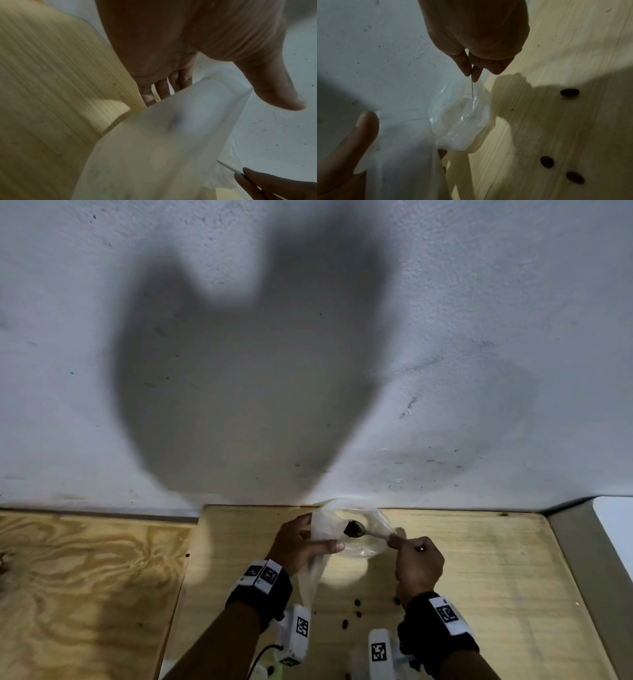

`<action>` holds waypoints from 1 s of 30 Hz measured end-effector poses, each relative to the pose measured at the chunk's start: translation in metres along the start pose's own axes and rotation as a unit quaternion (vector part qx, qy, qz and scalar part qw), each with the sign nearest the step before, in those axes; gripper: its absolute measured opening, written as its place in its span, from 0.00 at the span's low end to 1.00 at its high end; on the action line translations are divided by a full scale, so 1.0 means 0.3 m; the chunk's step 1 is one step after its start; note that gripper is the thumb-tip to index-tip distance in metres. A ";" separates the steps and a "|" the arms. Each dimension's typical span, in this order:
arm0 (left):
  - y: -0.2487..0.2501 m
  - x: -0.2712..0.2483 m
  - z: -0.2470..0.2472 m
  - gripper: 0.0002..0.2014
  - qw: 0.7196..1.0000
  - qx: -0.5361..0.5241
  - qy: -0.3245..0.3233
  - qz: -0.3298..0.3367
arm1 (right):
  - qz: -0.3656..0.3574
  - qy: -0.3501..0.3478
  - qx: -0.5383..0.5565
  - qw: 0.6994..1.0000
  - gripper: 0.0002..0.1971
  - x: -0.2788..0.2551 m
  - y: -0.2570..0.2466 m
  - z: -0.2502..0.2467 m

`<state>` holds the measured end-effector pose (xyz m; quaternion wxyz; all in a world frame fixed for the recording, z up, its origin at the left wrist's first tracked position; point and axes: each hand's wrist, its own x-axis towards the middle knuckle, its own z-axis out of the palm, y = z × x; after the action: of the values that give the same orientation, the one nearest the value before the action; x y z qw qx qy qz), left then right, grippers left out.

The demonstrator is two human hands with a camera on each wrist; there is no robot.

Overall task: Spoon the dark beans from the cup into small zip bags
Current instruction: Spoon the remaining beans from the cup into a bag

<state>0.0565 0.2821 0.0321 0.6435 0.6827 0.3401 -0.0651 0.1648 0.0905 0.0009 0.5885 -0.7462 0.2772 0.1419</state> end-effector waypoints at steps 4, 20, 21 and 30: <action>0.007 -0.011 0.010 0.35 1.000 0.008 -0.024 0.000 | 0.000 0.003 -0.006 1.000 0.14 -0.022 -0.011 0.036; -0.081 -0.070 0.148 0.51 0.933 0.324 -0.035 0.152 | 0.065 -0.058 0.005 0.996 0.10 -0.042 0.075 0.042; -0.085 -0.070 0.146 0.51 0.932 0.326 -0.034 0.156 | 0.071 -0.058 0.013 0.996 0.09 -0.043 0.075 0.044; -0.078 -0.064 0.121 0.52 0.938 0.313 -0.014 0.150 | 0.089 -0.078 0.044 0.992 0.07 -0.033 0.070 0.041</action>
<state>0.0417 0.2400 0.0169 0.4045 0.8914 0.1878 -0.0803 0.1459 0.1015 -0.0137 0.6257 -0.6786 0.3015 0.2388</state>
